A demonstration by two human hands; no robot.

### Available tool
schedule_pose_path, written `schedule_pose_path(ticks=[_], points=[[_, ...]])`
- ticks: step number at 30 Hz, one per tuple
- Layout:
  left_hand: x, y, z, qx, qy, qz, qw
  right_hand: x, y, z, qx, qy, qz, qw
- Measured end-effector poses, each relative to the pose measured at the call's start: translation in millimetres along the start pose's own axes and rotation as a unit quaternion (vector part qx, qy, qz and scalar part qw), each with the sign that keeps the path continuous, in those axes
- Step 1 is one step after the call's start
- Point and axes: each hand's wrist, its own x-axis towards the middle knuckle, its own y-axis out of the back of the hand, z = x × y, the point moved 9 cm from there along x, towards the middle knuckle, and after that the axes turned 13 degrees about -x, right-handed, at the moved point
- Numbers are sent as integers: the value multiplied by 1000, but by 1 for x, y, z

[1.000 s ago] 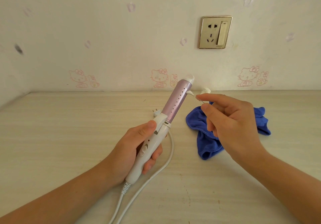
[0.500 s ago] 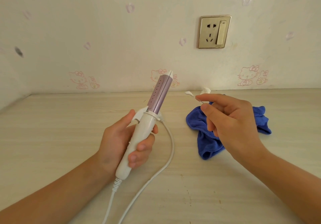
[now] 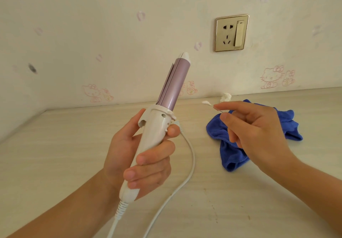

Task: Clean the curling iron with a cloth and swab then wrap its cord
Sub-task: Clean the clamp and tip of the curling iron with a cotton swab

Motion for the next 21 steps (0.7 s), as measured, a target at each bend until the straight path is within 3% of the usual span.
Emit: schedule_pose_path(ticks=[21], points=[[-1,6,7,62,-13,-12,998,0,0,-2,2,1,-5,1000]])
